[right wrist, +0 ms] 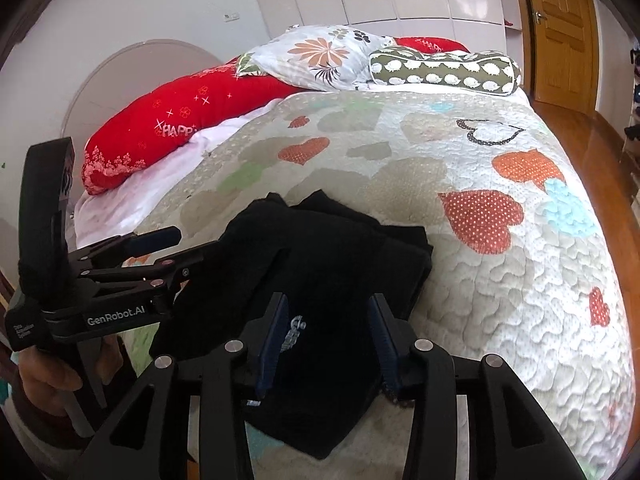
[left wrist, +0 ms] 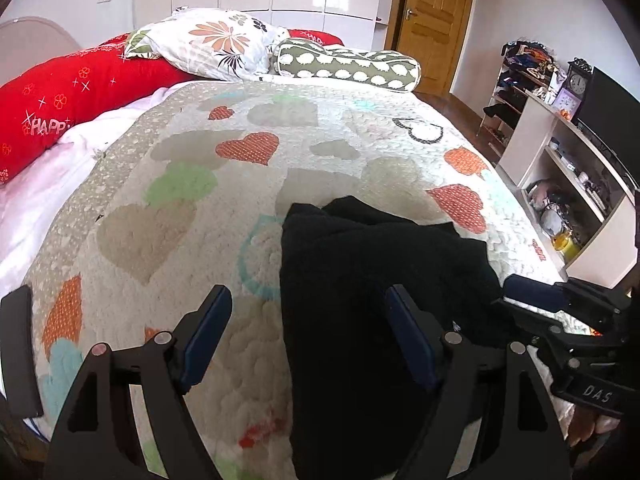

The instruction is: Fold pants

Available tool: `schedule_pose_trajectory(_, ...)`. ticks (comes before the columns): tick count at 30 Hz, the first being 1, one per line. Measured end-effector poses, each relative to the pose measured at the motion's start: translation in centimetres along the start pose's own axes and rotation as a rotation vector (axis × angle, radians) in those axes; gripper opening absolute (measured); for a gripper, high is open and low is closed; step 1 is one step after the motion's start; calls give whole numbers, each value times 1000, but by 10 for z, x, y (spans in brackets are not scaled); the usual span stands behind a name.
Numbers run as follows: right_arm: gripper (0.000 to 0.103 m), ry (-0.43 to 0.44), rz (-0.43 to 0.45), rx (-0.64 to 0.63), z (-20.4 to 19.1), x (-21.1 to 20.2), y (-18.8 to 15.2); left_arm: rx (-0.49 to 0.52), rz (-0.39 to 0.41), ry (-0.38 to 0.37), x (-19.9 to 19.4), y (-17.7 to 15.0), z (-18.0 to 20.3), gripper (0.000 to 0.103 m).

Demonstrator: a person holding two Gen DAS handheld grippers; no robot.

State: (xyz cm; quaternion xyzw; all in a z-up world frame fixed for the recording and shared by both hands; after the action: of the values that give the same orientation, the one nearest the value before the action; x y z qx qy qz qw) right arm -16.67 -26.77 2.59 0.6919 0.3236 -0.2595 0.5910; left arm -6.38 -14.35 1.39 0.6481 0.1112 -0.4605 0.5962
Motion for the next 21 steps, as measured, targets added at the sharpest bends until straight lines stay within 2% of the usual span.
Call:
schedule_pose_trajectory(12, 43, -34, -57, 11, 5, 15, -32, -19, -56, -4, 12, -33, 10, 80)
schedule_pose_trajectory(15, 45, -37, -65, 15, 8, 19, -37, -25, -61, -4, 17, -37, 9, 83)
schedule_pose_trajectory(19, 60, -9, -99, 77, 14, 31, -51, -34, -71, -4, 24, -41, 8, 85)
schedule_pose_trajectory(21, 60, -5, -86, 101, 16, 32, -53, -33, -78, -4, 28, -44, 9, 85)
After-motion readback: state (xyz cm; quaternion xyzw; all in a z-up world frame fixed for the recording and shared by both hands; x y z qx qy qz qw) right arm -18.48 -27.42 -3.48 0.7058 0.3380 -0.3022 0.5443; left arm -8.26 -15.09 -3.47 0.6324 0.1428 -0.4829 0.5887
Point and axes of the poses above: each gripper's, at about its wrist camera, not at the fingertips, and x roughly the way its jaws point, z to its right, y to its top, the point moved 10 cm from there along x, roughly the way its jaws point, and after that the axes turned 3 degrees about -y, right-handed, at the moved point
